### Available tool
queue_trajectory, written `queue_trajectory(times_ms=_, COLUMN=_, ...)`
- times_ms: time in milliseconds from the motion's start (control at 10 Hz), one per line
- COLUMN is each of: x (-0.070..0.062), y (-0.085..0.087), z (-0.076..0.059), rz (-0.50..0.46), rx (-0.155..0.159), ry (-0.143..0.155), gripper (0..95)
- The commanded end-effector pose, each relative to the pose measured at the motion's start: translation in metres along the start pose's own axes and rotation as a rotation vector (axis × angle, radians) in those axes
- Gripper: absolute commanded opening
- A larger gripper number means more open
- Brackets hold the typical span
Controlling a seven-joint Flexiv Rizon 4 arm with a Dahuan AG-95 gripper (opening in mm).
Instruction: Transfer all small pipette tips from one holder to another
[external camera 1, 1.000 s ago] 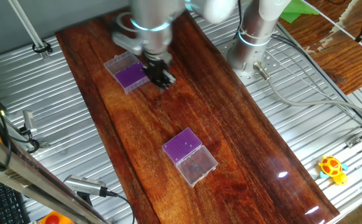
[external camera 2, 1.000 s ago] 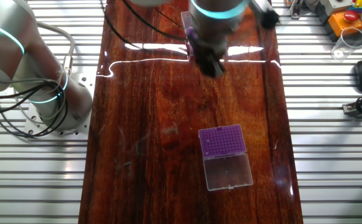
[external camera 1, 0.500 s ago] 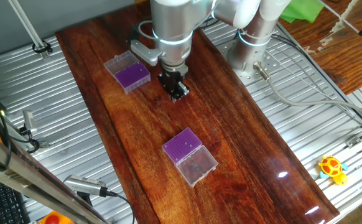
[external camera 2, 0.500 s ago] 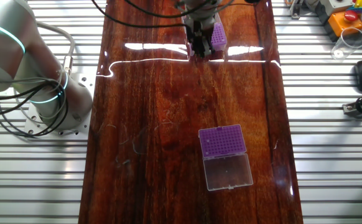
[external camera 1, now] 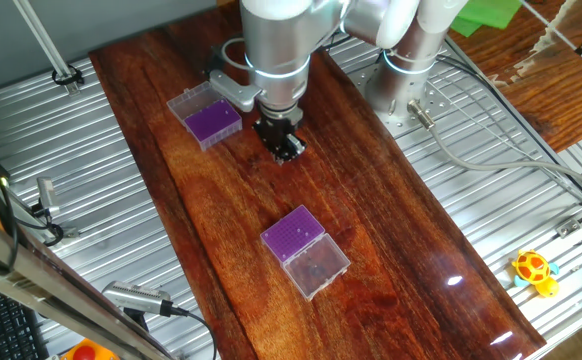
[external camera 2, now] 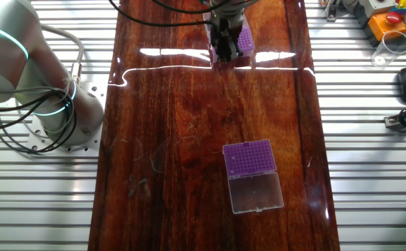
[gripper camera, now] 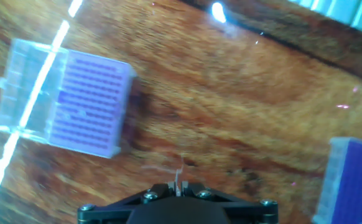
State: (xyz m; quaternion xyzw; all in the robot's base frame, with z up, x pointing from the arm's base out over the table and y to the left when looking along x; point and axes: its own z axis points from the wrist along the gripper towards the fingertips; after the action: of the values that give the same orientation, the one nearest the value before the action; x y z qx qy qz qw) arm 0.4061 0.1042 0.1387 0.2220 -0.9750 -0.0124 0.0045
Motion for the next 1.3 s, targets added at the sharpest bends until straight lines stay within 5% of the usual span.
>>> queue_trajectory(times_ms=100, x=0.0, y=0.0, z=0.0, rz=-0.071, rx=-0.018, ry=-0.011, gripper=0.0)
queue_trajectory(times_ms=700, x=0.0, y=0.001, z=0.0, rz=-0.069, rx=-0.035, ry=-0.002, gripper=0.0)
queue_trajectory(times_ms=1300, x=-0.019, y=0.081, z=0.005, rz=0.032, rx=-0.035, ry=-0.028, gripper=0.0)
